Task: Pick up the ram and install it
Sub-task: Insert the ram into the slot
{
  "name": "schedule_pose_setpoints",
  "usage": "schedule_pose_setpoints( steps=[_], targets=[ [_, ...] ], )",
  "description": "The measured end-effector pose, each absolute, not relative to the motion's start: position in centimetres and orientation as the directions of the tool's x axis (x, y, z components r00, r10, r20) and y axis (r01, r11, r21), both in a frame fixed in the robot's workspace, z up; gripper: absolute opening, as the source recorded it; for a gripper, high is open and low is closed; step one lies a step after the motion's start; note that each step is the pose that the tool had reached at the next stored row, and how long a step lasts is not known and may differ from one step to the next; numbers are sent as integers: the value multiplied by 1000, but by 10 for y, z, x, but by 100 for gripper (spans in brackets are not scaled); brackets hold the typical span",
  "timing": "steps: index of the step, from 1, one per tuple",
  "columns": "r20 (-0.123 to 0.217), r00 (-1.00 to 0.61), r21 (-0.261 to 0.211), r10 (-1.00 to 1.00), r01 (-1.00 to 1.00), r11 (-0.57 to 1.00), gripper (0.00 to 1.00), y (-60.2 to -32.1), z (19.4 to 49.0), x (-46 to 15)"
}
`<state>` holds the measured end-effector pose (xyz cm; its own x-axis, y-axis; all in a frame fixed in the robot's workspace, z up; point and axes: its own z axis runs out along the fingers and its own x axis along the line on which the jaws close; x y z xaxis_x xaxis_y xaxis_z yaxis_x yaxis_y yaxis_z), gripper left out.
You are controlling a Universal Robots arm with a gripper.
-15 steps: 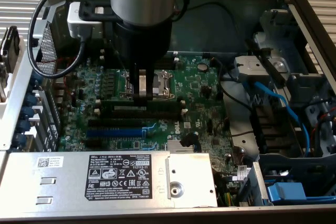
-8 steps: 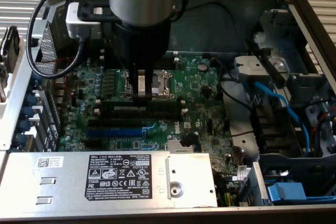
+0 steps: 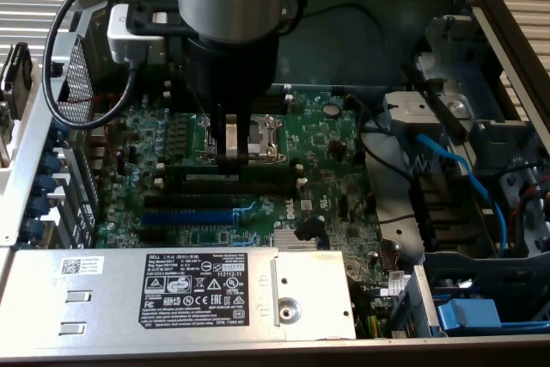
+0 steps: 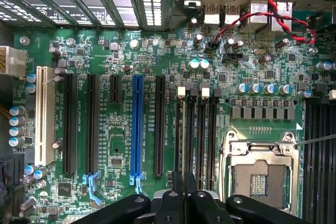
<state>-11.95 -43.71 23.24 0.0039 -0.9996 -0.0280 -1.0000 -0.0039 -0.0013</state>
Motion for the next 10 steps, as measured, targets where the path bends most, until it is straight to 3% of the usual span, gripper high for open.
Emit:
schedule_pose_setpoints(
  steps=[10],
  targets=[
    [-28,5,-5,-1000,-1000,-4,12,-437,231,-119]
  ],
)
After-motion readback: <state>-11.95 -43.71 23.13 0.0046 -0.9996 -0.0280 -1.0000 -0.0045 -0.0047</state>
